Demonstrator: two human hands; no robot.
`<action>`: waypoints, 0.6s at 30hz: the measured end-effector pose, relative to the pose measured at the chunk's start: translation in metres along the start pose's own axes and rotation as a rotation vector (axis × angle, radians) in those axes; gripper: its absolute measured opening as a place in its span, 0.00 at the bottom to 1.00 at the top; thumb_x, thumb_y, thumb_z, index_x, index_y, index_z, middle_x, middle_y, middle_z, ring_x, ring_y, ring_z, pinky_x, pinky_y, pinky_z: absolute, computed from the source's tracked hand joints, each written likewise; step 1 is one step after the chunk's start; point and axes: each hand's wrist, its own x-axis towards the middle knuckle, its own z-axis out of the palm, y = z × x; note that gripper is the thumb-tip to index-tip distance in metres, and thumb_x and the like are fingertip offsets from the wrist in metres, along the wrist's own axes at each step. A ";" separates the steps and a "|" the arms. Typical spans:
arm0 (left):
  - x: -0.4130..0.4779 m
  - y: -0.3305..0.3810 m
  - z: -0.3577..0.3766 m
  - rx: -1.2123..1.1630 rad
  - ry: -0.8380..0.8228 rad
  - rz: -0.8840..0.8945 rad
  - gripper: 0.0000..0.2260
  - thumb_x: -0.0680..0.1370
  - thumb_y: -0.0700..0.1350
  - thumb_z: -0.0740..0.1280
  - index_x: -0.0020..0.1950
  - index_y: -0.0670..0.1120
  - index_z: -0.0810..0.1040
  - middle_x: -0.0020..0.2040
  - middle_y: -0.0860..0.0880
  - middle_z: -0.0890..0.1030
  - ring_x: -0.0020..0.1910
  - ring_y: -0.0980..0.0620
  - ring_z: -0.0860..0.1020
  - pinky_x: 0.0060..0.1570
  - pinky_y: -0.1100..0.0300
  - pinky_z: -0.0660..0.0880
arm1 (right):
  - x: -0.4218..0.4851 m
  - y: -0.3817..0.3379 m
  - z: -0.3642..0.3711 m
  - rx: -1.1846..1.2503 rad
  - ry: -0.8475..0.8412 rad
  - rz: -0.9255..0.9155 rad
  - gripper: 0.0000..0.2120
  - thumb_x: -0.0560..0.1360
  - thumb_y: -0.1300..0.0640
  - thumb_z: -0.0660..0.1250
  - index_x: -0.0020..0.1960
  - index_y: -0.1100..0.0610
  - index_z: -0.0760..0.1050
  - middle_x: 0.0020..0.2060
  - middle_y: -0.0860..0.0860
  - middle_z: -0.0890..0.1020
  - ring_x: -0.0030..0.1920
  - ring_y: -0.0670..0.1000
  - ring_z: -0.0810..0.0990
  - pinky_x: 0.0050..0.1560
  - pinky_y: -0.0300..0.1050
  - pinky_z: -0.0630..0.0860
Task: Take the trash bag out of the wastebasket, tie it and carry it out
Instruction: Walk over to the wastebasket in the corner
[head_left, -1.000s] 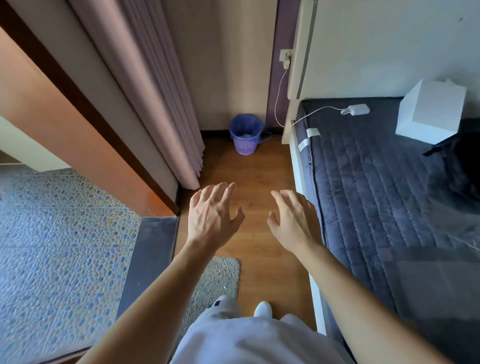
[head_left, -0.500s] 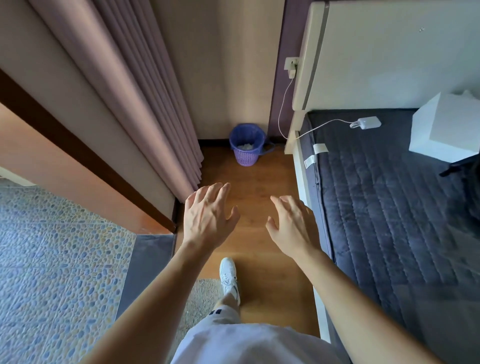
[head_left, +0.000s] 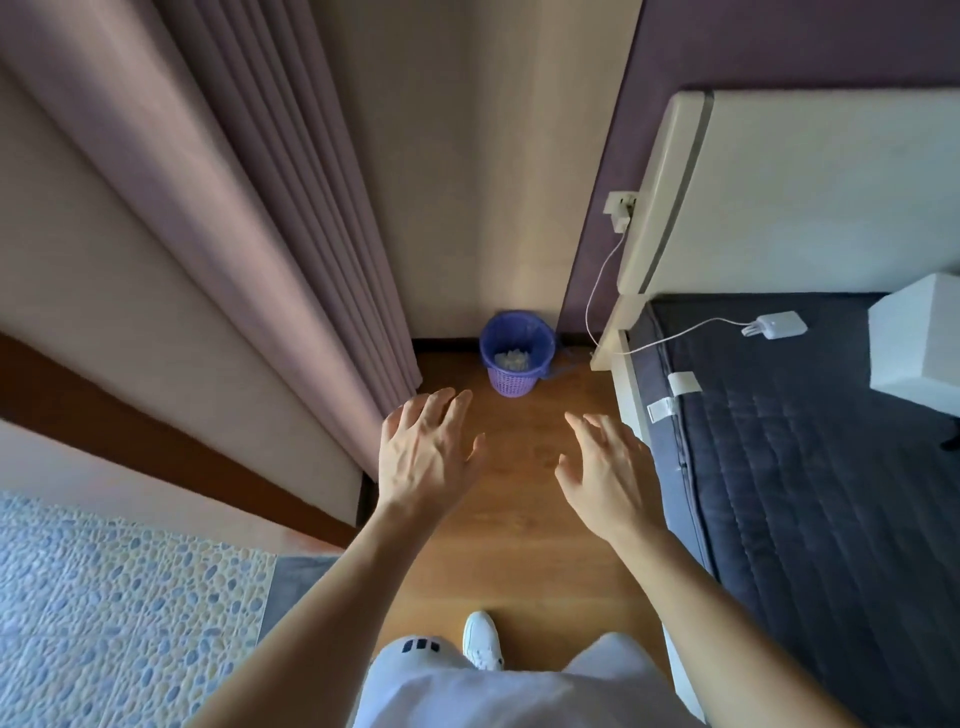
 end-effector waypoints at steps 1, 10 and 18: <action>0.009 -0.001 0.001 -0.009 -0.004 -0.001 0.26 0.76 0.59 0.61 0.72 0.50 0.70 0.69 0.48 0.76 0.65 0.44 0.73 0.63 0.45 0.69 | 0.007 -0.001 0.002 -0.002 -0.003 0.010 0.26 0.73 0.45 0.57 0.70 0.50 0.66 0.61 0.55 0.77 0.60 0.58 0.79 0.58 0.61 0.78; 0.077 -0.001 0.030 -0.081 -0.023 -0.023 0.25 0.75 0.58 0.65 0.70 0.50 0.72 0.68 0.48 0.77 0.65 0.44 0.74 0.62 0.45 0.71 | 0.071 0.009 0.004 -0.068 0.007 0.028 0.25 0.72 0.49 0.62 0.68 0.54 0.72 0.58 0.56 0.81 0.58 0.59 0.80 0.57 0.57 0.78; 0.171 0.012 0.061 -0.049 -0.015 -0.094 0.24 0.74 0.57 0.65 0.69 0.50 0.74 0.65 0.48 0.79 0.62 0.44 0.76 0.60 0.45 0.72 | 0.173 0.032 -0.004 -0.051 0.014 -0.014 0.26 0.70 0.55 0.73 0.67 0.58 0.77 0.58 0.57 0.82 0.57 0.60 0.82 0.56 0.56 0.79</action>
